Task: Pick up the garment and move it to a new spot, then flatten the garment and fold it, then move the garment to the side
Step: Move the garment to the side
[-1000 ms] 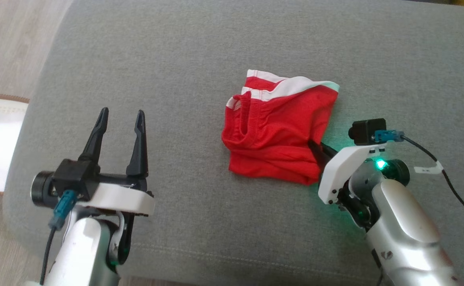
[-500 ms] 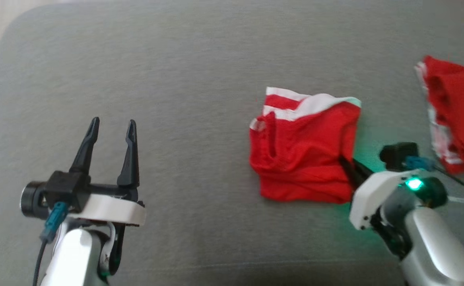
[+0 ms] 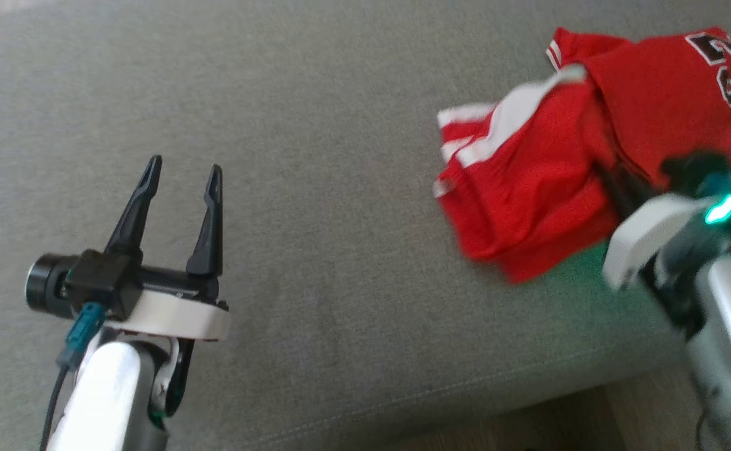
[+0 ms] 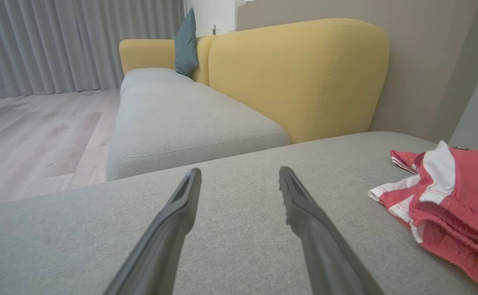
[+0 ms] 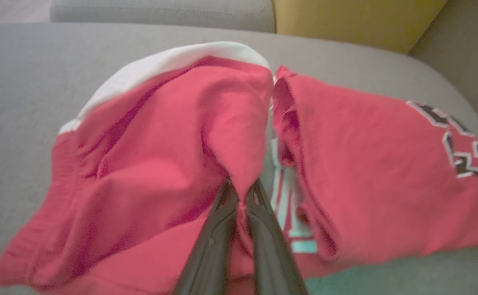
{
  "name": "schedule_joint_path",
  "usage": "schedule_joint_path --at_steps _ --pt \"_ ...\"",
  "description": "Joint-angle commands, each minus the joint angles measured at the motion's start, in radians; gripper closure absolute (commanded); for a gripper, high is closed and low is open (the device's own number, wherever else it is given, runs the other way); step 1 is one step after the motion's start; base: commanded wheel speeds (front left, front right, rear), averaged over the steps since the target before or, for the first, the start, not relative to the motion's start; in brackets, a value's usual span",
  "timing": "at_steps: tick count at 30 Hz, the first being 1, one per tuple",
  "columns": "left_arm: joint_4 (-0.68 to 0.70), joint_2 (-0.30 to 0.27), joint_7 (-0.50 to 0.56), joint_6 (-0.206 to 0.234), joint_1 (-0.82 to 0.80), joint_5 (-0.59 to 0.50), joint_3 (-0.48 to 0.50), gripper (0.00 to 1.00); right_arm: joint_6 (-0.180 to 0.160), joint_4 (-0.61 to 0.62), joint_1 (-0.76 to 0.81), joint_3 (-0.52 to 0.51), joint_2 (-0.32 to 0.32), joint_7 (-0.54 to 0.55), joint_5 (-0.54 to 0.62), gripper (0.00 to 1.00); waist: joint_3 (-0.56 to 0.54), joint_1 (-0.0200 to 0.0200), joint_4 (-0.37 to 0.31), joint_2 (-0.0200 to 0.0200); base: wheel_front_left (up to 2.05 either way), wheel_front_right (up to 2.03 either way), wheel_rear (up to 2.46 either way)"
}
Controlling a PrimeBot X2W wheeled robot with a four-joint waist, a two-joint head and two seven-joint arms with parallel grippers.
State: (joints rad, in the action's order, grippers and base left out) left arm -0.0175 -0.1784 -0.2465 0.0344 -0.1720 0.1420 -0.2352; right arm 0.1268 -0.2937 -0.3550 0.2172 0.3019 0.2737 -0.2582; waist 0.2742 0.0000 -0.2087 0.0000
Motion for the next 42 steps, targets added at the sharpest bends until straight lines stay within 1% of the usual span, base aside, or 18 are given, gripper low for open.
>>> schedule_joint_path --at_steps 1,4,5,9,14,19,22,27,28,29,30,32,33,34,38,42 --pt "0.043 -0.025 0.007 -0.002 -0.048 -0.009 0.031 0.00 0.004 0.012 -0.082 -0.008 0.037 -0.032 0.009 1.00 0.040 0.0000 -0.032 0.0000 0.00 0.00 0.00" --pt "0.054 -0.033 0.014 -0.004 -0.064 -0.013 0.028 0.00 0.004 -0.026 -0.151 -0.043 0.059 -0.067 0.019 1.00 0.070 0.0000 -0.046 0.0000 0.00 0.00 0.00" --pt "0.054 -0.033 0.014 -0.004 -0.064 -0.013 0.028 0.00 0.004 -0.026 -0.151 -0.043 0.059 -0.067 0.019 1.00 0.070 0.0000 -0.046 0.0000 0.00 0.00 0.00" --pt "0.067 -0.041 0.019 -0.013 -0.087 -0.015 0.019 0.00 0.004 -0.067 -0.206 -0.111 0.090 -0.086 0.036 1.00 0.109 0.0000 -0.055 0.0000 0.00 0.00 0.00" --pt "0.071 -0.041 0.019 -0.016 -0.111 -0.017 0.009 0.00 0.004 -0.086 -0.238 -0.187 0.106 -0.101 0.054 1.00 0.143 0.0000 -0.075 0.0000 0.00 0.00 0.00" --pt "0.080 -0.049 0.021 -0.026 -0.142 -0.023 -0.004 0.00 0.004 -0.107 -0.274 -0.255 0.091 -0.119 0.072 1.00 0.183 0.0000 -0.095 0.0000 0.00 0.00 0.00" --pt "0.083 -0.053 0.023 -0.034 -0.168 -0.028 -0.013 0.00 0.004 -0.128 -0.298 -0.301 0.071 -0.121 0.091 1.00 0.207 0.0000 -0.098 0.0000 0.00 0.00 0.00" --pt "0.084 -0.052 0.023 -0.042 -0.205 -0.035 -0.031 0.00 0.004 -0.192 -0.335 -0.365 0.036 -0.122 0.120 1.00 0.241 0.0000 -0.094 0.0000 0.00 0.00 0.00" --pt "0.082 -0.051 0.023 -0.044 -0.210 -0.036 -0.034 0.00 0.004 -0.208 -0.340 -0.378 0.028 -0.125 0.123 0.88 0.245 0.0000 -0.091 0.0000 0.00 0.00 0.00" --pt "0.079 -0.050 0.021 -0.046 -0.216 -0.035 -0.038 0.00 0.004 -0.222 -0.344 -0.389 0.024 -0.130 0.129 0.80 0.248 0.0000 -0.087 0.0000 0.00 0.00 0.00" --pt "0.073 -0.049 0.018 -0.050 -0.223 -0.033 -0.043 0.00 0.004 -0.241 -0.349 -0.412 0.018 -0.150 0.147 0.57 0.253 0.0000 -0.079 0.0000 0.00 0.00 0.00" --pt "0.065 -0.048 0.014 -0.050 -0.226 -0.029 -0.043 0.00 0.004 -0.254 -0.345 -0.441 0.010 -0.171 0.168 0.29 0.251 0.0000 -0.071 0.0000 0.00 0.00 0.00" --pt "0.061 -0.047 0.012 -0.049 -0.226 -0.027 -0.043 0.00 0.004 -0.257 -0.340 -0.451 0.005 -0.180 0.178 0.18 0.249 0.0000 -0.067 0.0000 0.00 0.00 0.00" --pt "0.056 -0.046 0.009 -0.049 -0.225 -0.025 -0.043 0.00 0.004 -0.256 -0.333 -0.463 0.000 -0.190 0.187 0.00 0.243 0.0000 -0.062 0.0000 0.00 0.00 0.00" --pt "0.035 -0.037 0.000 -0.041 -0.212 -0.016 -0.042 0.00 0.004 -0.218 -0.285 -0.510 -0.018 -0.254 0.222 0.00 0.211 0.0000 -0.042 0.0000 0.00 0.00 0.00" --pt "0.014 -0.026 -0.007 -0.029 -0.182 -0.001 -0.035 0.00 0.004 -0.117 -0.188 -0.496 -0.055 -0.332 0.226 0.00 0.154 0.0000 -0.019 0.0000 0.00 0.00 0.00"
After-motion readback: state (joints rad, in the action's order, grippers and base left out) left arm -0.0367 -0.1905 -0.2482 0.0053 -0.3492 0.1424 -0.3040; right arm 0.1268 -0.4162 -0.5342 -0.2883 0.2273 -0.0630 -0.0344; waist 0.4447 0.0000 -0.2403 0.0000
